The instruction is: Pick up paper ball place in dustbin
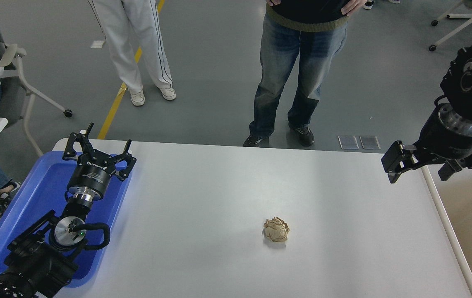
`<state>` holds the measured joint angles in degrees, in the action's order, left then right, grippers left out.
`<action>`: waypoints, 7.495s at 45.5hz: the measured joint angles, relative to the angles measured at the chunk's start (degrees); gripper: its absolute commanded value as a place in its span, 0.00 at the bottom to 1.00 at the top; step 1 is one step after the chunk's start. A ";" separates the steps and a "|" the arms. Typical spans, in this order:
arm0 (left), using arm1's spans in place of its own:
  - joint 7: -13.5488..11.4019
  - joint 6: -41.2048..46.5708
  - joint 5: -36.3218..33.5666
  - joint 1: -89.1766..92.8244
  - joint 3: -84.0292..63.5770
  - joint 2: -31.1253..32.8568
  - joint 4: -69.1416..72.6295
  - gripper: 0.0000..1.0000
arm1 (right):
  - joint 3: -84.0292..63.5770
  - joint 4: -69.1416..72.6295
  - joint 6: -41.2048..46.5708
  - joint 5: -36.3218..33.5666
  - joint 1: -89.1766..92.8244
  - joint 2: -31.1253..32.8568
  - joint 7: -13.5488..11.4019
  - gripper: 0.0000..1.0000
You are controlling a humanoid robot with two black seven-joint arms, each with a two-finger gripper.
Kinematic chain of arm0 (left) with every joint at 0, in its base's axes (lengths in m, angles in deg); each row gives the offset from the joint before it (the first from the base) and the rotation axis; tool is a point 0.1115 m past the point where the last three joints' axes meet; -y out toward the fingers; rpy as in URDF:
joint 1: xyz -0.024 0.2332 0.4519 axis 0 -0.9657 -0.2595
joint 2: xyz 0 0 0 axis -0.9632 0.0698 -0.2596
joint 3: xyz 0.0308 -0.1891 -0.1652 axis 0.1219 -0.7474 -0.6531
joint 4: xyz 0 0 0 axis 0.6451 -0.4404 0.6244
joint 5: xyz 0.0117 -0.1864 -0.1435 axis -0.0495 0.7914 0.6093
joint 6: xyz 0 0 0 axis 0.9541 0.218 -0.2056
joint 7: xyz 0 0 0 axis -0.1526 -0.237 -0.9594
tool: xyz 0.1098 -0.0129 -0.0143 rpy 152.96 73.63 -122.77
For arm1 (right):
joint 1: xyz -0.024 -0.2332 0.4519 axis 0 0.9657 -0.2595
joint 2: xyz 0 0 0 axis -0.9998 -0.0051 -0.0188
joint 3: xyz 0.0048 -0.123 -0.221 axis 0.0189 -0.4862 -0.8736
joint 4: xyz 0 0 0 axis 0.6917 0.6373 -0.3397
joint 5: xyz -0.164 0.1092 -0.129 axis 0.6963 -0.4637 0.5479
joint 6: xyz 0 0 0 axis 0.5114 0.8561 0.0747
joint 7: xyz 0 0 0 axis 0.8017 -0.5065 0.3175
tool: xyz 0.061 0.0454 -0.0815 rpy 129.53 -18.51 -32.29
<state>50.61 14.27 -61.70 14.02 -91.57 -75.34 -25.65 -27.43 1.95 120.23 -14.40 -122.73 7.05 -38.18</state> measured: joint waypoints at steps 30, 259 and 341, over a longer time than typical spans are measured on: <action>-0.24 0.00 -0.02 0.00 0.01 0.02 0.00 1.00 | 0.09 -0.01 0.00 0.00 -0.40 -0.05 0.00 1.00; -0.24 -0.03 -0.04 0.00 0.01 0.08 0.00 1.00 | 38.90 -29.16 -32.48 19.86 55.63 -21.11 -5.10 0.94; -0.26 -0.01 -0.06 0.00 0.01 0.08 -0.02 1.00 | 41.08 -19.87 -21.18 18.48 46.67 -19.53 -8.85 0.00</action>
<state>50.36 14.26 -61.76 14.03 -91.57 -75.26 -25.67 13.65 -17.92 99.06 4.08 -76.06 -12.48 -47.04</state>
